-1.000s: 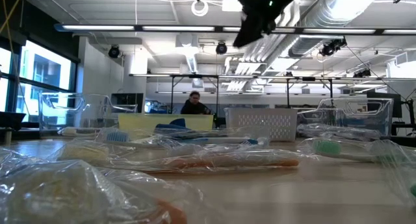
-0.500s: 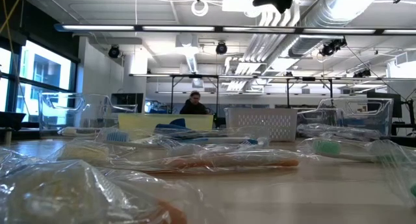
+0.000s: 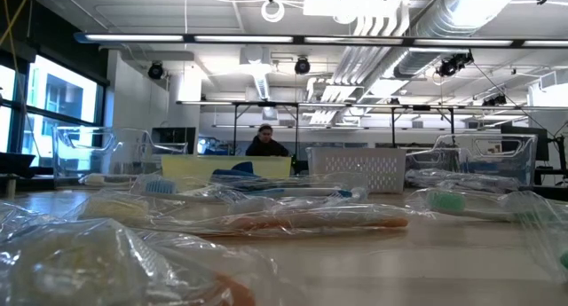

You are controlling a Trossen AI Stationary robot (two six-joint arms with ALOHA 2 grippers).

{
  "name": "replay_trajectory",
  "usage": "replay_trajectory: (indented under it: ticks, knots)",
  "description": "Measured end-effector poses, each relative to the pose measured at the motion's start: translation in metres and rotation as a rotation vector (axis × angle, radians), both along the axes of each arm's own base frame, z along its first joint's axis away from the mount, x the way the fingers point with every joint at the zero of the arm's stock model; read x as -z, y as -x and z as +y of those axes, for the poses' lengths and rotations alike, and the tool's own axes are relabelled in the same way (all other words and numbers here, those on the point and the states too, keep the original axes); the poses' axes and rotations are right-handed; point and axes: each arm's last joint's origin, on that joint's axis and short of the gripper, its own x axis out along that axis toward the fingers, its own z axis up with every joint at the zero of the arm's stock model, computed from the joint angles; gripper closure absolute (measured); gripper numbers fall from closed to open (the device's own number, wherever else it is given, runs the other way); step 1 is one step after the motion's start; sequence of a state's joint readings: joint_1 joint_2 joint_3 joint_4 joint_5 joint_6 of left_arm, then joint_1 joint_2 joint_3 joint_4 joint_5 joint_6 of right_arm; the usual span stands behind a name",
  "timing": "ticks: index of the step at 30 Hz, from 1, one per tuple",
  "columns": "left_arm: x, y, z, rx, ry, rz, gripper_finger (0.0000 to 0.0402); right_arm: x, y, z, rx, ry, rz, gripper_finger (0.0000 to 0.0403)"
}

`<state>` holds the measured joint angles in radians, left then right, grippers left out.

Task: Pick & Place Toothbrushes
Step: Put the blue toothbrush into the yellow bin

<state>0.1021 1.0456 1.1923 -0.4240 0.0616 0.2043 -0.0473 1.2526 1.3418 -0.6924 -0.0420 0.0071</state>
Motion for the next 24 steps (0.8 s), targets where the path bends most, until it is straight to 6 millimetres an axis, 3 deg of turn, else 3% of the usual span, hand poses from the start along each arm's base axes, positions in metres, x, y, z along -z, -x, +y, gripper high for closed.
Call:
replay_trajectory:
  ticks: [11,24]
  knots:
    - [0.007,-0.016,-0.024,0.046,-0.002,0.022,0.0194,-0.006,-0.002,0.023,-0.057,-0.02,-0.063,0.04]
    - [0.017,-0.026,-0.044,0.032,-0.032,0.07,0.0194,-0.042,0.049,0.047,-0.016,0.046,-0.246,0.0401]
